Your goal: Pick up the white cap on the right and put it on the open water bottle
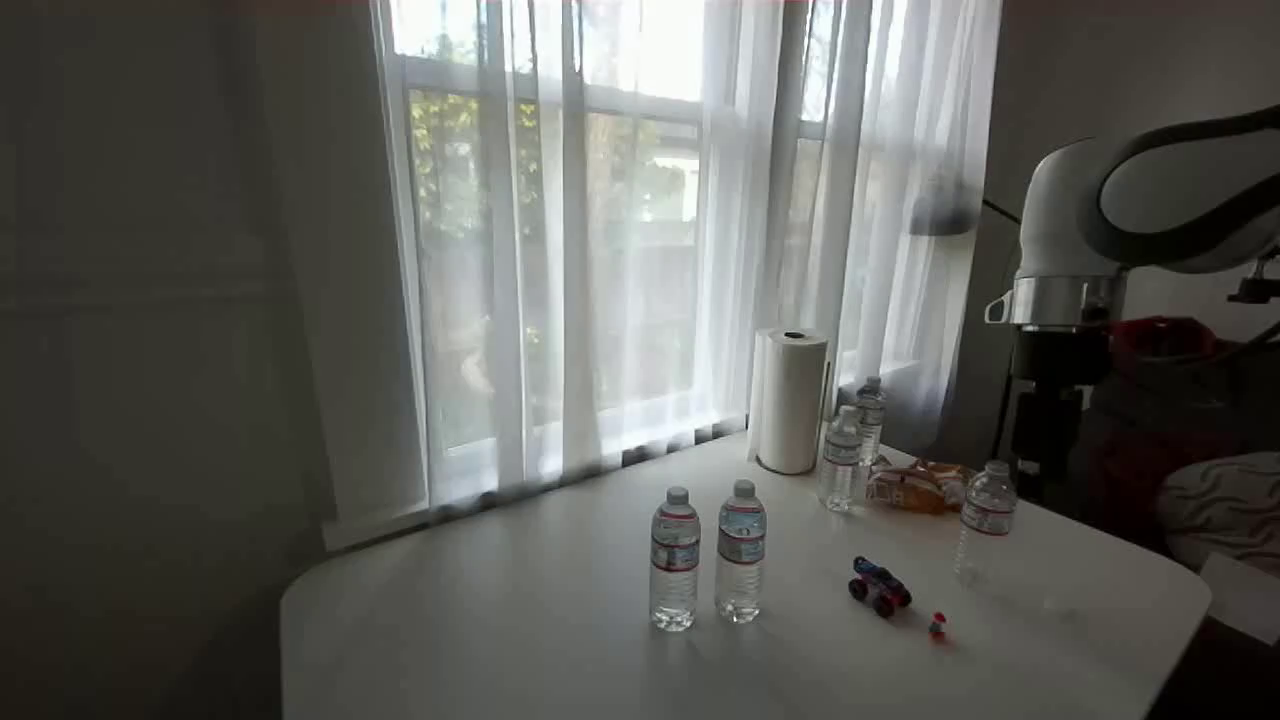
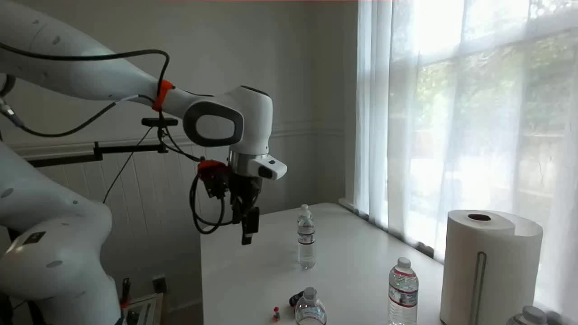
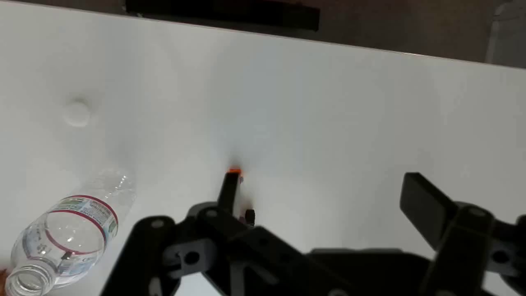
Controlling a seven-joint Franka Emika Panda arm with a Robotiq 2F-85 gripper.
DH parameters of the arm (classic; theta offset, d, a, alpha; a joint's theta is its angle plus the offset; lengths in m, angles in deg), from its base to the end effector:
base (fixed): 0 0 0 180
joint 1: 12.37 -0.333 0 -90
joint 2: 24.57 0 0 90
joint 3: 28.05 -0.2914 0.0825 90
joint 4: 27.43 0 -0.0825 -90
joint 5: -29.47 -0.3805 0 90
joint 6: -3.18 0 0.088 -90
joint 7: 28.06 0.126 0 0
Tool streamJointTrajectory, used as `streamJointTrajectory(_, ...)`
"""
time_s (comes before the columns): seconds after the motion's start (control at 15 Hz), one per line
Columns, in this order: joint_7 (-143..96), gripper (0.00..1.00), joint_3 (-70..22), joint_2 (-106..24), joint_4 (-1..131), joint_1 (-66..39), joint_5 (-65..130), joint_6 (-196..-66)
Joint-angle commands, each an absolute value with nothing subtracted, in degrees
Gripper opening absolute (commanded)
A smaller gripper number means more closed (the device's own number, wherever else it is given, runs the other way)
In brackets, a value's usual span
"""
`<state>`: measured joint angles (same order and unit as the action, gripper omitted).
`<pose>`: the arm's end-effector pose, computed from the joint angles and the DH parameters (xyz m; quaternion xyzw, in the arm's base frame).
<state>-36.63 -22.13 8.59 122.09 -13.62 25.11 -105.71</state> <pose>0.3579 -0.0195 0.3903 -0.9953 -0.0294 0.0596 0.0700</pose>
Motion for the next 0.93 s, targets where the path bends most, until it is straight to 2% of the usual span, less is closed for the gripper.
streamJointTrajectory(0.0,-36.92,1.00,-22.70,8.53,122.01,-12.98,24.82,-105.60)
streamJointTrajectory(0.27,-36.92,1.00,-22.70,8.53,122.01,-12.98,24.82,-105.60)
streamJointTrajectory(0.87,-28.96,1.00,-24.57,5.18,128.67,-3.14,48.30,-115.54)
